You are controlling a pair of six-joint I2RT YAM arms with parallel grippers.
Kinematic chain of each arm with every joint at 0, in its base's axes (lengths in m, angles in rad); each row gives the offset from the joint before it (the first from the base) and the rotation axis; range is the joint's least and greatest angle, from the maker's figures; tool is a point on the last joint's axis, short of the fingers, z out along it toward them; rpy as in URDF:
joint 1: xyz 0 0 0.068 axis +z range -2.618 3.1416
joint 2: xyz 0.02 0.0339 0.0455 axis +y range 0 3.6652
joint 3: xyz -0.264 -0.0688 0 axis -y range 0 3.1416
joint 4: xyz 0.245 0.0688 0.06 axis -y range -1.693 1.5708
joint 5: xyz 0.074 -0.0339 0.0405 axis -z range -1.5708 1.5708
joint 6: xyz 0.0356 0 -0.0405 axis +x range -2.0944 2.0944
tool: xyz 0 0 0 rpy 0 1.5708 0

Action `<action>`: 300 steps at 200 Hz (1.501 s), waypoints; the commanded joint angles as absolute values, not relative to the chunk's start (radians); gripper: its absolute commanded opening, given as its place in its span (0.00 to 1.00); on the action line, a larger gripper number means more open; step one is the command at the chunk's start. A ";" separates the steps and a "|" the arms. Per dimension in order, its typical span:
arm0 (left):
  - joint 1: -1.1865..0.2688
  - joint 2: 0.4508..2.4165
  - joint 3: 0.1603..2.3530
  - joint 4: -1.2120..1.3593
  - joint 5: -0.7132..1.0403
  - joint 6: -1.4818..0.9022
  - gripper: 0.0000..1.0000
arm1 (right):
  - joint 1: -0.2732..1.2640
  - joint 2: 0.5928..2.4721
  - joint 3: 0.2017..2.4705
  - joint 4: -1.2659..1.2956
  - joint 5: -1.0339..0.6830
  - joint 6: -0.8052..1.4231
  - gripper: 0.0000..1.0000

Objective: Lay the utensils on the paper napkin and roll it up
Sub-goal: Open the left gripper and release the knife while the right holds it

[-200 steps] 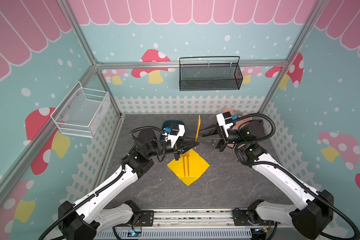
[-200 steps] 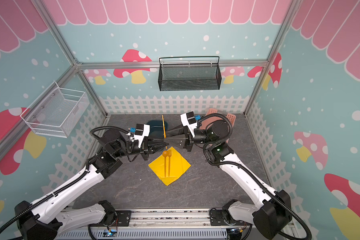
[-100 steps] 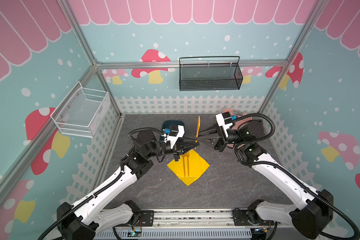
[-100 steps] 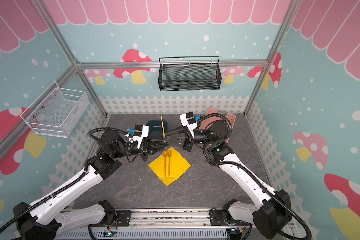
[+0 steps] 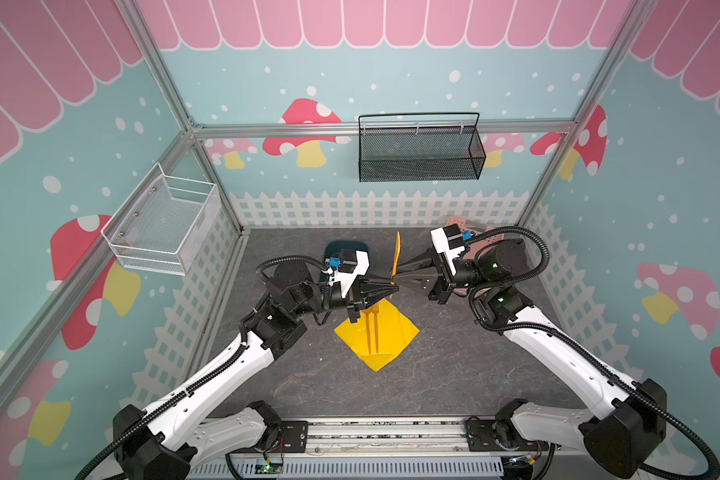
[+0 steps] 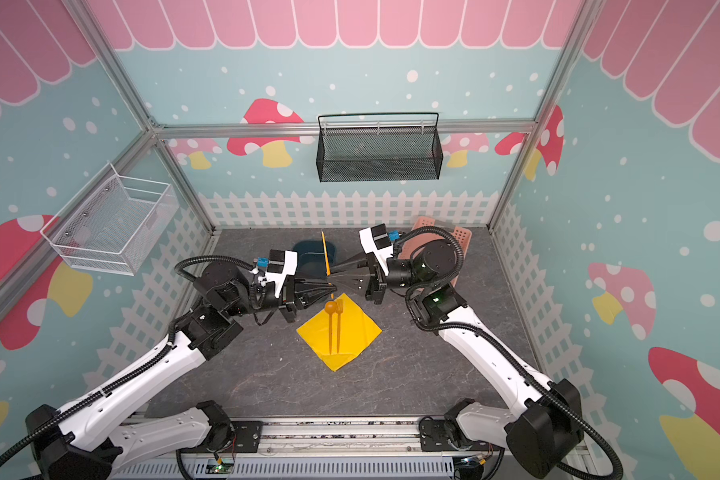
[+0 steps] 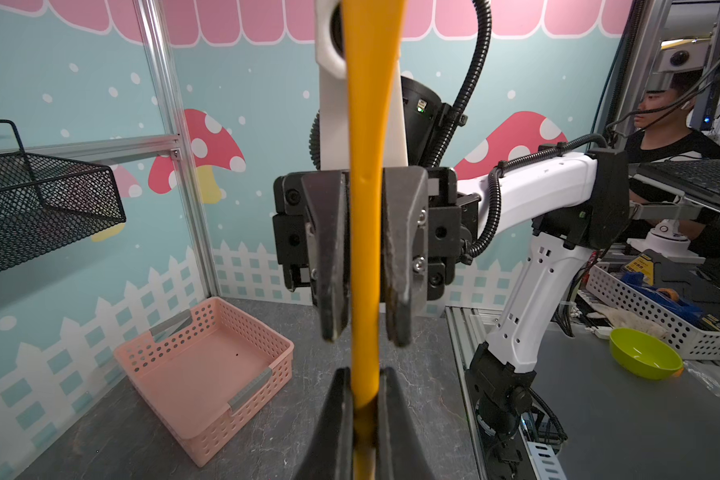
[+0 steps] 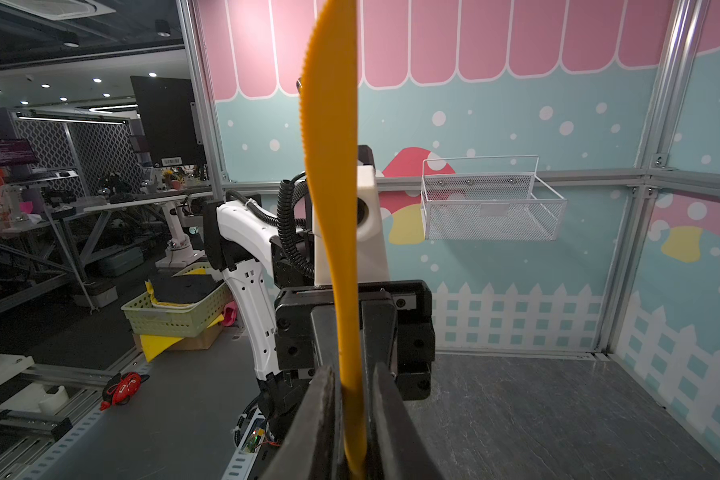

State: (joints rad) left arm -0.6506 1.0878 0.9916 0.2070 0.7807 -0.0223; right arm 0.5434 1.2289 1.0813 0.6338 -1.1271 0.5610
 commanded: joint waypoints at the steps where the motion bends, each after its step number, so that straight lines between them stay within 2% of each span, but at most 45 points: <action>1: -0.657 1.070 1.000 0.192 0.772 0.006 0.00 | 0.551 1.215 1.094 0.635 -1.146 0.545 0.18; 44: -0.659 1.065 1.001 0.175 0.760 0.015 0.00 | 0.552 1.210 1.093 0.632 -1.146 0.543 0.15; 113: -0.660 1.061 1.000 0.172 0.747 0.019 0.00 | 0.551 1.207 1.095 0.628 -1.150 0.543 0.00; 130: -0.661 1.056 0.996 0.169 0.731 0.019 0.00 | 0.551 1.204 1.097 0.624 -1.146 0.537 0.00; 150: -0.660 1.042 0.989 0.165 0.702 0.019 0.18 | 0.552 1.196 1.095 0.618 -1.136 0.530 0.00; 164: -0.660 1.029 0.983 0.163 0.684 0.019 0.27 | 0.552 1.190 1.097 0.607 -1.125 0.523 0.00; 190: -0.660 1.012 0.988 0.117 0.660 0.027 0.37 | 0.552 1.185 1.098 0.574 -1.102 0.507 0.00; 208: -0.661 1.004 0.998 0.062 0.654 0.047 0.40 | 0.553 1.184 1.100 0.537 -1.084 0.489 0.00; 268: -0.634 0.958 0.995 -0.091 0.536 0.078 0.45 | 0.573 1.200 1.131 0.224 -0.755 0.376 0.00; 300: -0.566 0.945 0.992 -0.162 0.482 0.051 0.46 | 0.612 1.235 1.141 0.090 -0.558 0.386 0.00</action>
